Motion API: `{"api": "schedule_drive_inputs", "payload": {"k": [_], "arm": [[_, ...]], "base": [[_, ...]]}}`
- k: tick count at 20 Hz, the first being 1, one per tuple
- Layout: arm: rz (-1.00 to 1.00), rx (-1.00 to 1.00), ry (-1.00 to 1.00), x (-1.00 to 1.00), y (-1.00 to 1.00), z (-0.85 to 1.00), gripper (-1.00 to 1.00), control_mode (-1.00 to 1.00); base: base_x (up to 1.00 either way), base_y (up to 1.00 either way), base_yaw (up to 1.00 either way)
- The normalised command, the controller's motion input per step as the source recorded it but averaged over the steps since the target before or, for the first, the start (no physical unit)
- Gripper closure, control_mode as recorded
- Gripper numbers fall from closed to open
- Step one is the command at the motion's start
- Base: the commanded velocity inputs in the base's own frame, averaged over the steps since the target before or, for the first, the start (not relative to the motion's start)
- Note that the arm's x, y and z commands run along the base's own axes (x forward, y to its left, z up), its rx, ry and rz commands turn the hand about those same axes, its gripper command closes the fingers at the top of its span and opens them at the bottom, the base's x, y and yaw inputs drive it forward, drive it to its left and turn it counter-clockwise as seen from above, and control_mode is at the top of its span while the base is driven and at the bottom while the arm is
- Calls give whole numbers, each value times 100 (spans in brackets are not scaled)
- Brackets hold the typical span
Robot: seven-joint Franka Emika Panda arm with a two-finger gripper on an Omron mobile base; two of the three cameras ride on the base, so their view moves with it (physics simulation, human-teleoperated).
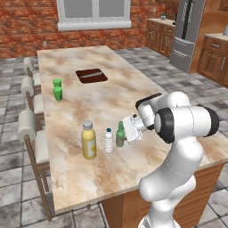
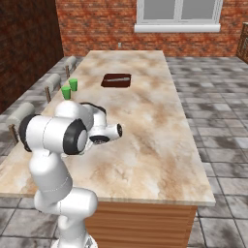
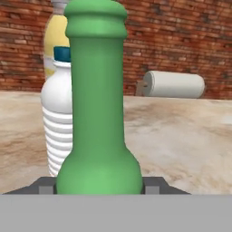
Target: Place the drinks on the dining counter in a tight cluster.
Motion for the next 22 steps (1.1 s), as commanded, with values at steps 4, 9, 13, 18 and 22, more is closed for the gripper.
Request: {"api": "schedule_drive_inputs", "payload": {"k": [4,9,13,18,22], "arm": [[0,0,0,12,0,-4,100,-100],[0,1,0,-6,0,-20,100,-100],[0,4,0,-6,0,-47,100,-100],[0,6,4,-7,0,-43,100,-100],[0,6,7,-23,0,-29,100,-100]], "base": [[0,0,0],[0,0,0],[0,0,0],[0,0,0],[0,0,0]]}}
